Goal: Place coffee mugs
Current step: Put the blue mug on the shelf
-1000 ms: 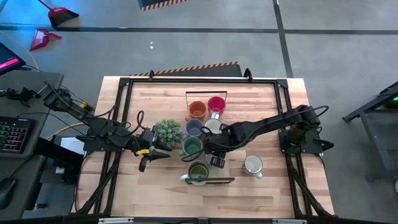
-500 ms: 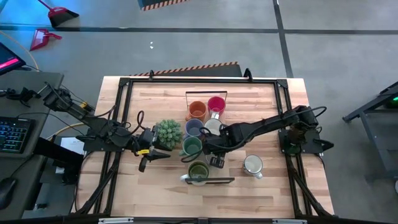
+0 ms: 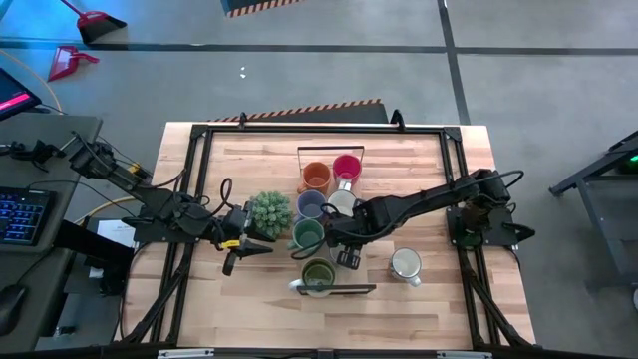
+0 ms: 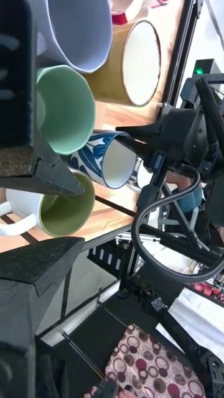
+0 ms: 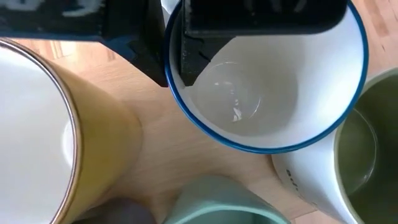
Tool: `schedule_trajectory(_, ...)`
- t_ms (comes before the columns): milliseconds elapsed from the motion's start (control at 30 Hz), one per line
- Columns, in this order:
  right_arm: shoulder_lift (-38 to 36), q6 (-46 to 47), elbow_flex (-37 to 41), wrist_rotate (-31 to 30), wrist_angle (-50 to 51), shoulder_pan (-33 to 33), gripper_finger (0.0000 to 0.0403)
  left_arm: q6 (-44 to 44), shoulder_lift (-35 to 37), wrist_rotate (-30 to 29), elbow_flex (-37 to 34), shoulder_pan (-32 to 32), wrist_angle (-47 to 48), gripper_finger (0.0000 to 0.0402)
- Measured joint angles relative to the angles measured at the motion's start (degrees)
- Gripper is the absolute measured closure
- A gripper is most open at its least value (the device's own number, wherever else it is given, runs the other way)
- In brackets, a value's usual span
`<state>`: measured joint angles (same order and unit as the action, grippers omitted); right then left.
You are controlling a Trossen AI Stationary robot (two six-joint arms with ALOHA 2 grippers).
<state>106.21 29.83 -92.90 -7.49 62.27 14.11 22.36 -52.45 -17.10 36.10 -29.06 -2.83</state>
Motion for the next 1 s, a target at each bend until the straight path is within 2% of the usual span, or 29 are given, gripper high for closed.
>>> schedule_trajectory(600, -0.04, 6.01, -0.04, -3.54, 3.5, -1.26, 0.0402, 0.03, 0.0, 0.02, 0.0, 0.0, 0.04, 0.0296)
schedule_trajectory(1000, -0.04, 6.53, -0.04, -6.48, 4.63, -1.44, 0.0402, 0.03, 0.0, 0.02, 0.0, 0.0, 0.56, 0.0296)
